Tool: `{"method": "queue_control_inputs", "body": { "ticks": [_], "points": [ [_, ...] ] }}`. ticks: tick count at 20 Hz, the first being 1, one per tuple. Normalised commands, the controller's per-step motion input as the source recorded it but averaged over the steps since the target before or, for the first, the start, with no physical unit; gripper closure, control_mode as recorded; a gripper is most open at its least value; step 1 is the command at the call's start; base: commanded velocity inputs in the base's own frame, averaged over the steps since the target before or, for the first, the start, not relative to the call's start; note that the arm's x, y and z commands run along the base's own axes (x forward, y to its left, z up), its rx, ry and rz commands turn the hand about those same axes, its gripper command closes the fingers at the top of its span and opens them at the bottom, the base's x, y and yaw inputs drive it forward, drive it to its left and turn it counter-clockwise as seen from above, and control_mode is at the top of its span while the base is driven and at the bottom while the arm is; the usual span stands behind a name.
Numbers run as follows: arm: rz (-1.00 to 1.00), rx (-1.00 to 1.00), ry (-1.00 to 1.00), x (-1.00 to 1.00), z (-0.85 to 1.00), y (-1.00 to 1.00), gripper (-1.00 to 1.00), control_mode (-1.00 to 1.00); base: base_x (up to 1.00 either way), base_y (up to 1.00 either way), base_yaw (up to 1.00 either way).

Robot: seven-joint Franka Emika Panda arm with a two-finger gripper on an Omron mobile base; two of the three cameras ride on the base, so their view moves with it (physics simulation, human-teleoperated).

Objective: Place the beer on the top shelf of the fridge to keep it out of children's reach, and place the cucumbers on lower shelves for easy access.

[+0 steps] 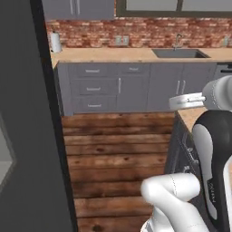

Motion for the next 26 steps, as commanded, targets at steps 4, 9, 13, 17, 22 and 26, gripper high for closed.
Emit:
{"method": "queue_control_inputs", "body": {
  "ticks": [4,9,13,17,22,26],
  "points": [
    [0.00,0.00,0.00,0.00,0.00,0.00,-1.00,1.00,1.00,0.39,0.42],
    [0.00,0.00,0.00,0.00,0.00,0.00,-1.00,1.00,0.90,0.26,0.55],
    [0.00,0.00,0.00,0.00,0.00,0.00,-1.00,1.00,0.59,0.21,0.66],
    [0.00,0.00,0.00,0.00,0.00,0.00,-1.00,1.00,0.43,0.22,0.71],
    [0.00,0.00,0.00,0.00,0.00,0.00,-1.00,1.00,0.28,0.37,0.72],
    [0.00,0.00,0.00,0.00,0.00,0.00,-1.00,1.00,0.47,0.38,0.67]
  ]
}}
